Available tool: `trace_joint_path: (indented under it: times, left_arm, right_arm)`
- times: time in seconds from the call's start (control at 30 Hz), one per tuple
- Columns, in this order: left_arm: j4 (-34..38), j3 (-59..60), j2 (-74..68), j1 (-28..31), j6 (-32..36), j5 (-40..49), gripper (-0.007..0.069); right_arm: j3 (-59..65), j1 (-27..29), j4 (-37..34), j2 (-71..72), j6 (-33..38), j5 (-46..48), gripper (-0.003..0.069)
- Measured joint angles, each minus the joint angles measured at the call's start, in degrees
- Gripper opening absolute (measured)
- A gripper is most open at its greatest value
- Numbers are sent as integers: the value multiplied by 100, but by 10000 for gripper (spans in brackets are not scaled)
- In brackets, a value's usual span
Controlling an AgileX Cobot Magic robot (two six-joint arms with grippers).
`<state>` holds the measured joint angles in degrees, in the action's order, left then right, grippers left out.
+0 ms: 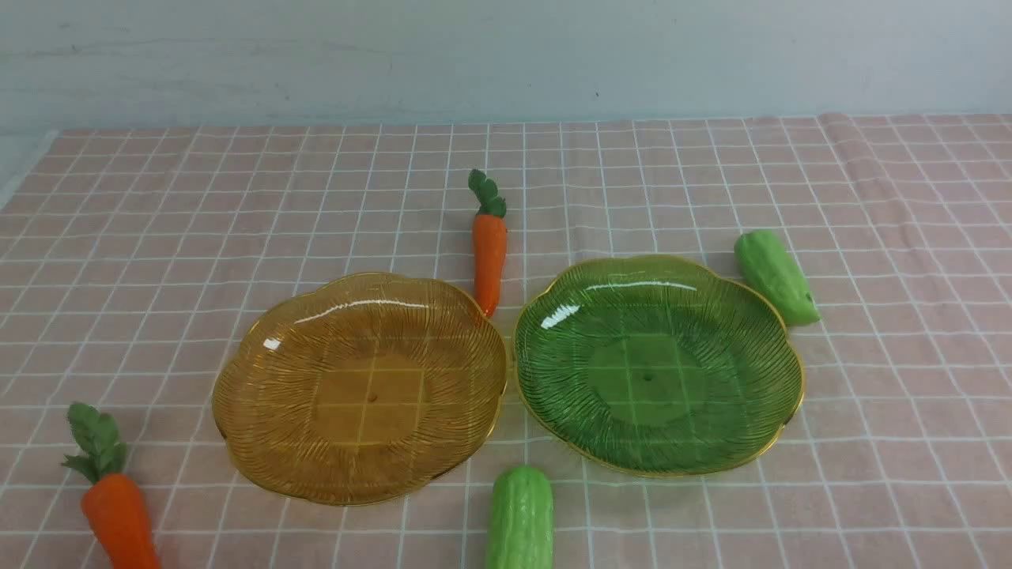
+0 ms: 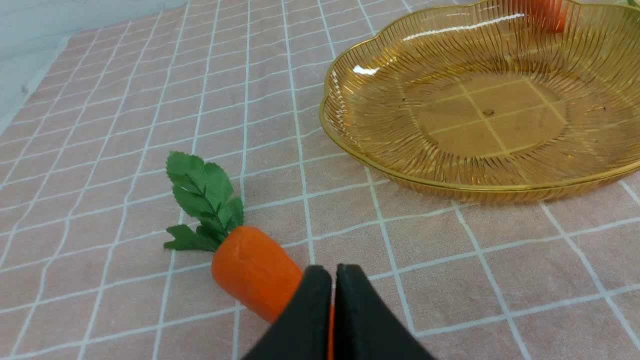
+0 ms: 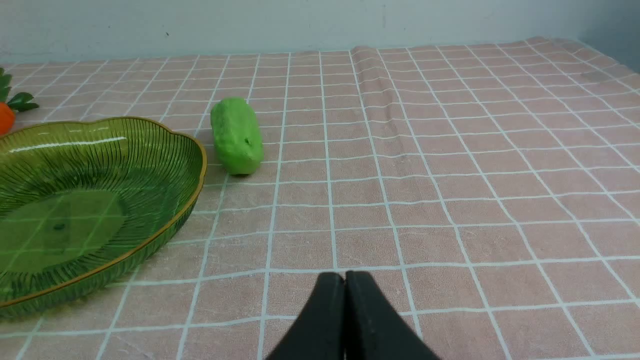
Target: Put different types of vegetables on the plate.
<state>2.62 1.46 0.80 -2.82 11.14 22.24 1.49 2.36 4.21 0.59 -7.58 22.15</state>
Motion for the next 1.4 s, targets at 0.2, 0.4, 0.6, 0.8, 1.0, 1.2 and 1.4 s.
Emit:
trace_joint_path:
  times: [0.2, 0.4, 0.6, 0.8, 1.0, 1.2, 1.4]
  left_arm:
    - [0, 0, 0, 0, 0, 0, -4]
    - [0, 0, 0, 0, 0, 0, -4]
    - [41, 7, 0, 0, -24, -48, -4]
    - [1667, 14, 0, 0, -842, -834, -4]
    - [3658, 14, 0, 0, -1215, -2150, -4]
    - [4316, -314, 0, 0, -1165, -3310, -4]
    - [4214, -2094, -470, 0, -130, -2055, -4]
  right_arm:
    - [0, 0, 0, 0, 0, 0, -15]
    - [0, 0, 0, 0, 0, 0, -15]
    - [0, 0, 0, 0, 0, 0, -15]
    - [0, 0, 0, 0, 0, 0, -15]
    - [0, 0, 11, 0, 0, 0, -15]
    - [0, 0, 152, 0, 47, 0, -15]
    - [0, 0, -82, 0, -141, -164, -15]
